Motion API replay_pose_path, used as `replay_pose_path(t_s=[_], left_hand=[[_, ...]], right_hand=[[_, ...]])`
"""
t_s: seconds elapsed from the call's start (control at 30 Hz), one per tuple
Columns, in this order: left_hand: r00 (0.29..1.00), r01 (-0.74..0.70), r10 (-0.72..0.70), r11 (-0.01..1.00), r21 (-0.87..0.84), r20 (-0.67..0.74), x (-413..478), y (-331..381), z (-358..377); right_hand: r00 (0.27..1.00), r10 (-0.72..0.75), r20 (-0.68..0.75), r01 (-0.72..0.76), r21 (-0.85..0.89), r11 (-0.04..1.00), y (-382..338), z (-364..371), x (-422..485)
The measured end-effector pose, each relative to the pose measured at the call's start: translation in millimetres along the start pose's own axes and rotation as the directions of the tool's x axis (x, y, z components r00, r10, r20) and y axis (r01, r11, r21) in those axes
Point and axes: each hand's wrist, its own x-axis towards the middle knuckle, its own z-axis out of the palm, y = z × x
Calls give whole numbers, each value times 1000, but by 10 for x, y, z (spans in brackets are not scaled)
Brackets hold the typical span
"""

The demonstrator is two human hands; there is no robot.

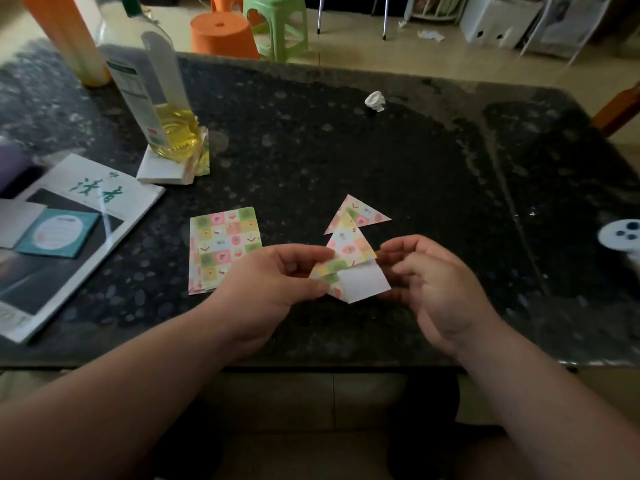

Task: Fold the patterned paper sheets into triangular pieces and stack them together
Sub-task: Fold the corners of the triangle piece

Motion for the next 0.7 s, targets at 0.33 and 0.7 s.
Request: replay_pose_path(t_s=[0.33,0.7], left_hand=[[996,-75,75,997,5,41,-52,-10,19],[925,-214,369,698,683,-87,-116,14,-1]], right_hand=[[962,-105,253,109,-5,994,24,21,-28],[988,-112,106,121,-90,989,67,84,-8]])
